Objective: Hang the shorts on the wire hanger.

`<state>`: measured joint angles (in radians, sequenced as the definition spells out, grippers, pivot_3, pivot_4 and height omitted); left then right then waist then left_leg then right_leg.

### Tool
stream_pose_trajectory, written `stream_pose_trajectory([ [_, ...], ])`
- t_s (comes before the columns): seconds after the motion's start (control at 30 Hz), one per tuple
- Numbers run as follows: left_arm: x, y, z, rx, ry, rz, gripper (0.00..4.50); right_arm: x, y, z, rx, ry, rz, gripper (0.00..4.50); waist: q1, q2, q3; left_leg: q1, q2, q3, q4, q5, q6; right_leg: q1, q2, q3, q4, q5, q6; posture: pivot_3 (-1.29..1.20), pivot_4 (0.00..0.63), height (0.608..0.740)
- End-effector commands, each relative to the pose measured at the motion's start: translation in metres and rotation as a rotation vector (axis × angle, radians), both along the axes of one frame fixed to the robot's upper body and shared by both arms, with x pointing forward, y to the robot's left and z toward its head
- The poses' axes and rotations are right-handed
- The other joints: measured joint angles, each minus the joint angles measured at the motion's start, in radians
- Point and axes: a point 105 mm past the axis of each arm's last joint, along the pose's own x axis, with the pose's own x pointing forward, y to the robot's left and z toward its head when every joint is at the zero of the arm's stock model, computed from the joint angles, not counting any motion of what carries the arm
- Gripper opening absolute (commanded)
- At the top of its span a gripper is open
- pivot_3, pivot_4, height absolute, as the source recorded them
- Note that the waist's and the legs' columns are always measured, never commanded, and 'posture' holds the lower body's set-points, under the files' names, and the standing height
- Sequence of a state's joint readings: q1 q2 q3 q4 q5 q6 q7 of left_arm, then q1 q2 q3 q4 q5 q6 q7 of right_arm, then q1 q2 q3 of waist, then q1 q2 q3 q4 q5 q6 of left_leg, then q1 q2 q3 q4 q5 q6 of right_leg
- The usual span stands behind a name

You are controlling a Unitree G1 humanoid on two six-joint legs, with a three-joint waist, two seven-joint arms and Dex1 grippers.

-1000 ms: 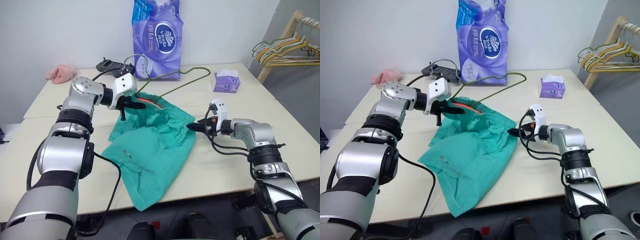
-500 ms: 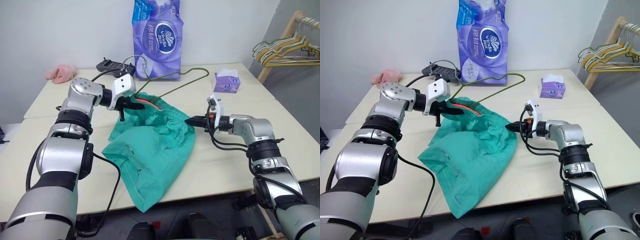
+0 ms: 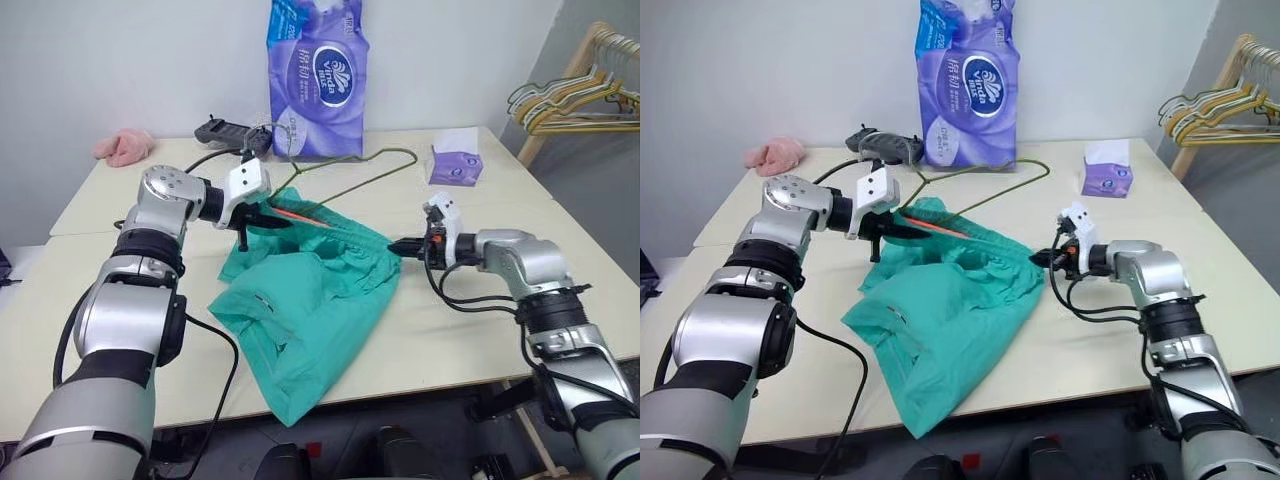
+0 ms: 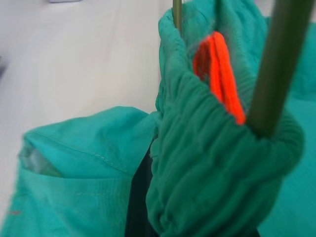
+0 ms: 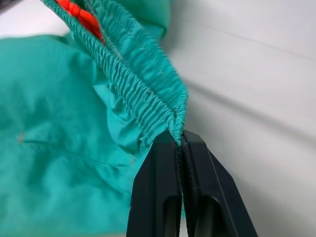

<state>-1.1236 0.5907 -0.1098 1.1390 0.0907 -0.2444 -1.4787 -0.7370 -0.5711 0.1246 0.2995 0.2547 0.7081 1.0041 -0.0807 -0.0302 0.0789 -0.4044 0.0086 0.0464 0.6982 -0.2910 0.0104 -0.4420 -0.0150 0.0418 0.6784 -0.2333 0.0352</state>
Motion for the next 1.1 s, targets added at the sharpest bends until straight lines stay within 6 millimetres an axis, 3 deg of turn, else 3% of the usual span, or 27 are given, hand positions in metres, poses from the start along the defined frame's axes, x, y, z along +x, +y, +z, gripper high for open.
stream_pose_trajectory([
  [0.03,-0.011,0.023,0.002,0.023,0.016,-0.007,0.00,-0.005,-0.028,0.013,-0.125,-0.088,-0.022,0.02,-0.001,0.000,0.000,0.000,0.000,0.000,0.000,0.000,0.000,0.000,0.000,0.000,0.000,0.000,0.000,-0.04,0.049,0.740],
  [0.2,-0.022,0.031,-0.016,0.102,0.076,-0.033,0.00,-0.014,-0.034,0.029,-0.181,-0.145,0.004,0.02,0.000,0.000,0.000,0.000,0.001,0.000,0.000,0.000,0.000,0.000,0.002,0.000,-0.001,0.000,0.000,-0.04,0.051,0.740],
  [0.47,-0.021,0.031,-0.022,0.174,0.067,-0.052,0.00,-0.025,-0.021,0.053,-0.207,-0.197,0.079,0.02,0.006,0.000,0.000,0.000,0.001,0.000,0.000,0.000,0.000,0.000,0.001,0.000,-0.004,0.000,0.000,-0.05,0.049,0.740],
  [0.93,-0.019,0.034,-0.024,0.223,0.048,-0.044,0.00,-0.047,-0.018,0.053,-0.317,-0.223,0.180,0.02,0.010,0.000,0.000,0.000,0.001,0.001,0.000,0.000,0.001,0.000,0.001,0.000,-0.005,0.000,0.000,-0.07,0.050,0.740],
  [1.1,-0.020,0.035,-0.026,0.244,0.055,-0.053,0.00,-0.046,-0.018,0.056,-0.327,-0.241,0.175,0.02,0.011,0.000,0.000,0.000,0.001,0.001,0.000,0.000,0.001,0.000,0.001,0.000,-0.005,-0.001,0.000,-0.07,0.053,0.740],
])
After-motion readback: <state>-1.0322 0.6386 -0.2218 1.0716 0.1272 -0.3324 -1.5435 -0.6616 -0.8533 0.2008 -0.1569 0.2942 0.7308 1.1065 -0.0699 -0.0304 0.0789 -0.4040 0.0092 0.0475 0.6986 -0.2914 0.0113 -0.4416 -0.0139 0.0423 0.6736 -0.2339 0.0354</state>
